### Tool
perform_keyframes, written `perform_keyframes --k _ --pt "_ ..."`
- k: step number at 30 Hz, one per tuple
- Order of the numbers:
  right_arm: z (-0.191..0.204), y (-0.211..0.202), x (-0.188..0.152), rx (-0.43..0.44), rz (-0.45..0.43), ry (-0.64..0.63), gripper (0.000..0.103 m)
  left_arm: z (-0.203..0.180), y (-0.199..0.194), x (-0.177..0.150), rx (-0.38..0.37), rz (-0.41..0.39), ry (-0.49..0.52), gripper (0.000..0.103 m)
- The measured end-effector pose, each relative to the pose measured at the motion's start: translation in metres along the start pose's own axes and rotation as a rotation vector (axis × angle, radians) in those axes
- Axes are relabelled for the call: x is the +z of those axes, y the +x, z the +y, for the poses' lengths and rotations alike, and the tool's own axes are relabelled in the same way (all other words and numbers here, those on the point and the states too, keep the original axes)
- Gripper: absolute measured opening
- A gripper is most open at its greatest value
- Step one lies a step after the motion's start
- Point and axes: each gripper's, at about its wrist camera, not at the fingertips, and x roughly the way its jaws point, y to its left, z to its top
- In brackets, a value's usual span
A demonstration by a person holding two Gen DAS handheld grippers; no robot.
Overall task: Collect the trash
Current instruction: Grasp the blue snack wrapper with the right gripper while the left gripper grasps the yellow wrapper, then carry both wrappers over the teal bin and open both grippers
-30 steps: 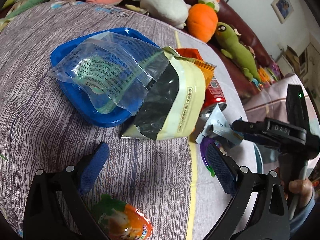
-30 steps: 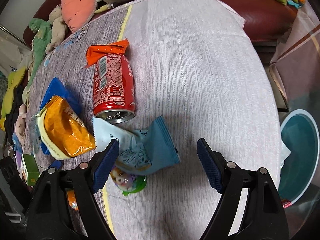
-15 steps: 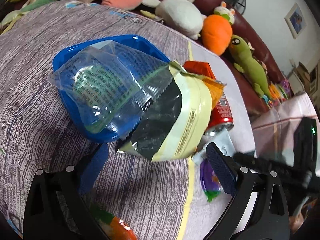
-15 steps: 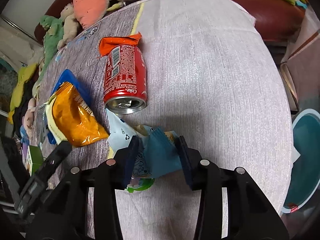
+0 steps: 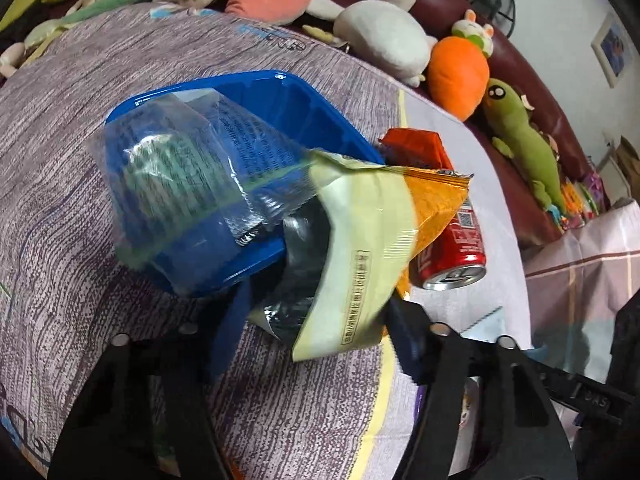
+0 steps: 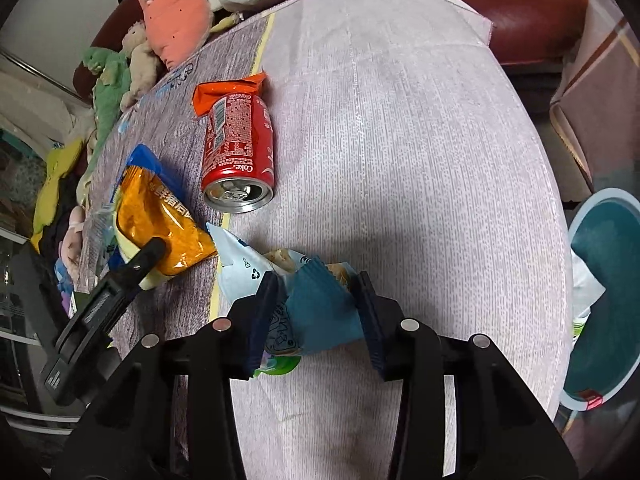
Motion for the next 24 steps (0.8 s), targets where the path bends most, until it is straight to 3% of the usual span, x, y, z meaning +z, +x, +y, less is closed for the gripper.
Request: perform_keyframes --k 3,10,18,24 --pt "0.000 -0.007 -0.003 0.009 -0.016 0.003 0.039 -0.007 -0.006 -0.002 -0.019 -0.004 0.046 0.044" --pt "-0.002 -0.031 -0.006 0.016 -0.065 0.009 0.038 -0.020 -0.021 -0.020 -0.073 0.032 0.151 0.043" --pt "-0.014 -0.057 -0.016 0.006 -0.114 0.039 0.038 -0.035 -0.038 -0.046 -0.207 0.093 0.250 0.043" --pt "-0.028 -0.078 -0.030 0.005 -0.153 0.066 0.038 -0.054 -0.049 -0.054 -0.226 0.083 0.299 0.043"
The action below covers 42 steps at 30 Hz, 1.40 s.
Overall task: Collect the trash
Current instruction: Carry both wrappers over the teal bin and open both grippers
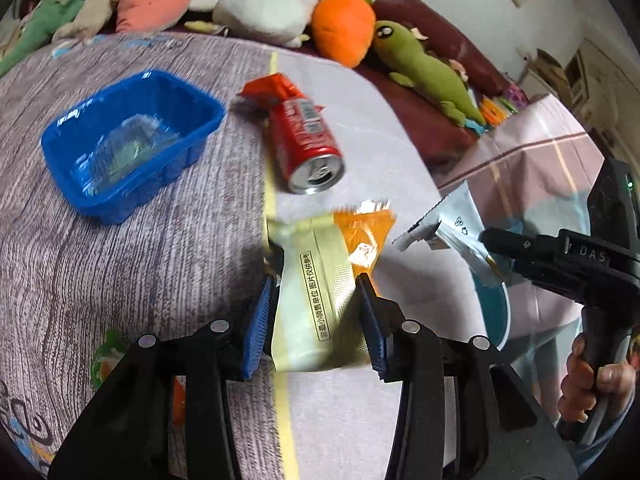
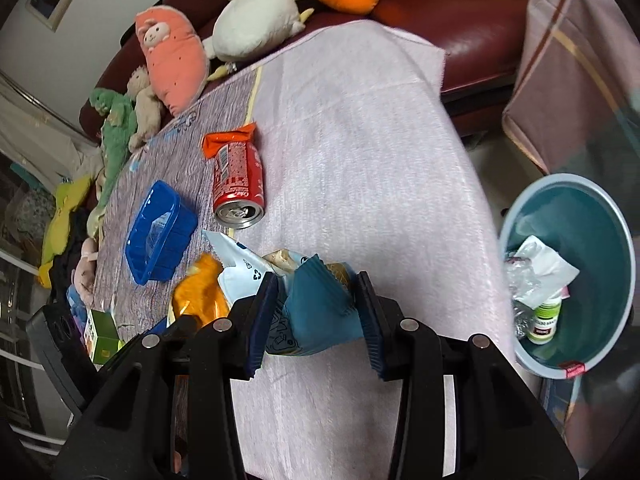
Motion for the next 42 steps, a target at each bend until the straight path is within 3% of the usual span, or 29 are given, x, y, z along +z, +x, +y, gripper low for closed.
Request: perform_keyframes --k 5,11,22,32,37,42 --pt "-0.015 -0.017 -0.006 -0.003 -0.030 0.019 0.038 -0.013 -0.006 0.003 -0.017 -0.006 0.041 0.043" --pt "-0.028 -0.025 -0.016 0.006 -0.039 0.046 0.038 -0.007 0.007 -0.005 -0.017 0.075 0.019 0.040" --pt "-0.059 -0.047 -0.024 0.025 -0.082 0.105 0.038 -0.037 -0.012 0.009 -0.034 0.035 0.092 0.039" --pt "-0.138 -0.116 -0.023 -0.046 -0.245 0.251 0.038 -0.137 0.021 0.023 -0.121 0.074 0.304 0.039" --pt "-0.186 -0.139 -0.030 -0.093 -0.291 0.339 0.038 -0.200 0.057 0.015 -0.175 0.140 0.416 0.040" --pt "-0.229 -0.143 -0.037 -0.115 -0.298 0.417 0.038 -0.240 0.098 0.000 -0.196 0.229 0.487 0.040"
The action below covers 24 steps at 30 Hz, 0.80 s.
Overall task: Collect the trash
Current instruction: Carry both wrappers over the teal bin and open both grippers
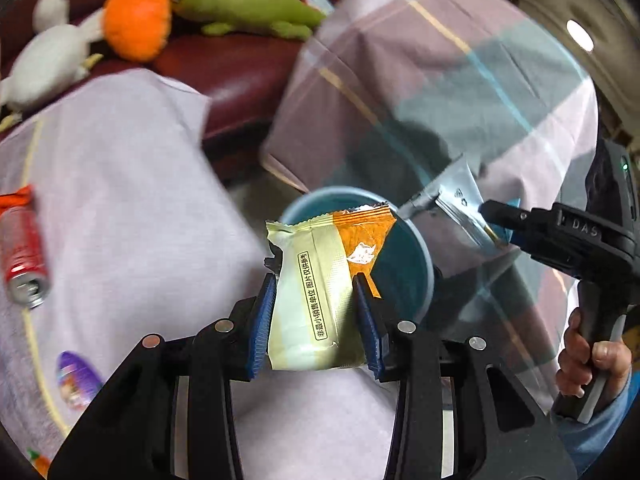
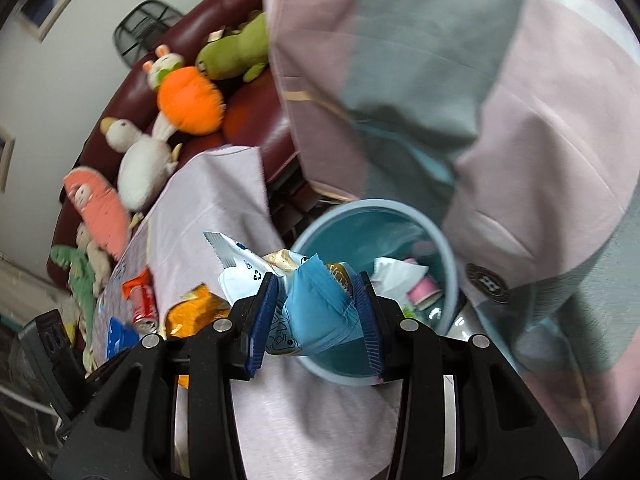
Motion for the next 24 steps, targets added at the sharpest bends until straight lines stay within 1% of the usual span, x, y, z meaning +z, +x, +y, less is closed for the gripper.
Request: perform_keyframes --k 2,4,5,6,7,9,11,17,24 --pt "-0.008 0.004 0.002 -0.006 0.006 0.016 0.038 -0.008 0.017 0.004 -0.006 0.029 0.018 0.040" --pt "-0.016 0.009 0.004 -0.014 0.015 0.028 0.038 -0.014 0.030 0.008 -0.012 0.055 0.027 0.044" --pt "-0.019 0.012 0.005 -0.016 0.020 0.033 0.038 -0.016 0.035 0.010 -0.011 0.064 0.028 0.055" --pt "-0.021 0.014 0.006 -0.017 0.023 0.036 0.038 -0.017 0.041 0.012 -0.012 0.069 0.026 0.064" --pt "-0.023 0.016 0.006 -0.017 0.027 0.040 0.038 -0.018 0.045 0.013 -0.014 0.074 0.024 0.068" --pt "-0.027 0.020 0.008 -0.020 0.033 0.045 0.038 -0.017 0.050 0.015 -0.008 0.072 0.017 0.081" --pt "-0.030 0.025 0.009 -0.022 0.040 0.048 0.038 -0.013 0.052 0.017 -0.002 0.072 0.008 0.086" --pt "-0.034 0.037 0.010 -0.027 0.063 0.054 0.039 0.001 0.057 0.015 0.004 0.093 -0.030 0.090" --pt "-0.032 0.051 0.012 -0.042 0.092 0.049 0.039 0.013 0.054 0.009 0.005 0.094 -0.058 0.094"
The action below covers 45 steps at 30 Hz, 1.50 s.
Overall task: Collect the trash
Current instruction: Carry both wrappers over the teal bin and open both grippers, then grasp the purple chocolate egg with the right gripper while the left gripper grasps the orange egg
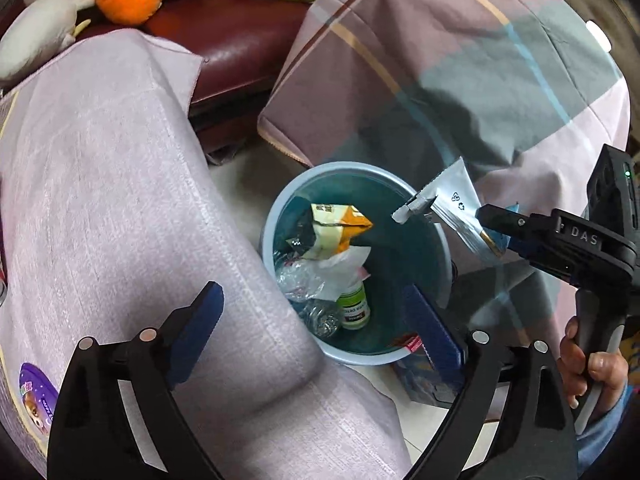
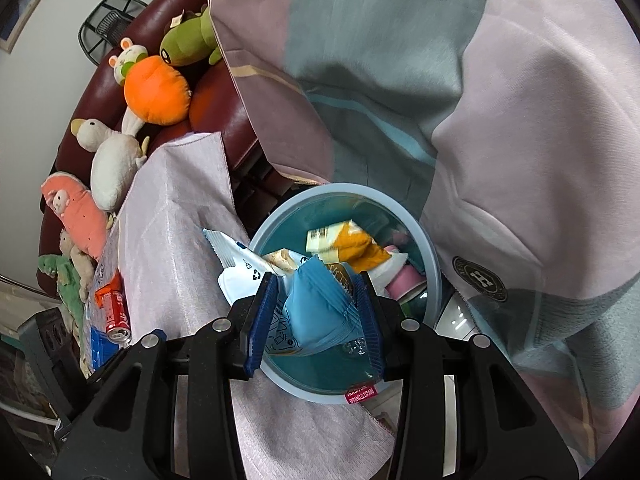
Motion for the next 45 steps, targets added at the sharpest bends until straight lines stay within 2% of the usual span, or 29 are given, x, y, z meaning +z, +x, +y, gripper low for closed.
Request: perform_keyframes --k 2,9,17,24,34,45 --pt "0.001 0.004 0.000 -0.007 0.007 -0.001 0.041 0.003 -0.001 -0.002 -0.001 -0.002 -0.004 0.095" --pt "0.010 0.017 -0.001 -0.028 0.037 -0.005 0.064 0.015 -0.005 -0.009 -0.001 0.006 -0.027 0.096" --pt "0.024 0.022 -0.005 -0.052 0.055 -0.030 0.073 0.034 -0.014 -0.013 -0.013 -0.004 -0.078 0.097" --pt "0.042 0.023 -0.015 -0.064 0.078 -0.044 0.076 0.046 -0.026 -0.021 -0.025 -0.008 -0.112 0.097" --pt "0.088 0.024 -0.036 -0.069 0.107 -0.138 0.076 0.074 -0.057 -0.043 -0.024 -0.057 -0.174 0.097" --pt "0.159 0.031 -0.070 -0.056 0.149 -0.272 0.076 0.135 -0.110 -0.100 0.041 -0.104 -0.255 0.097"
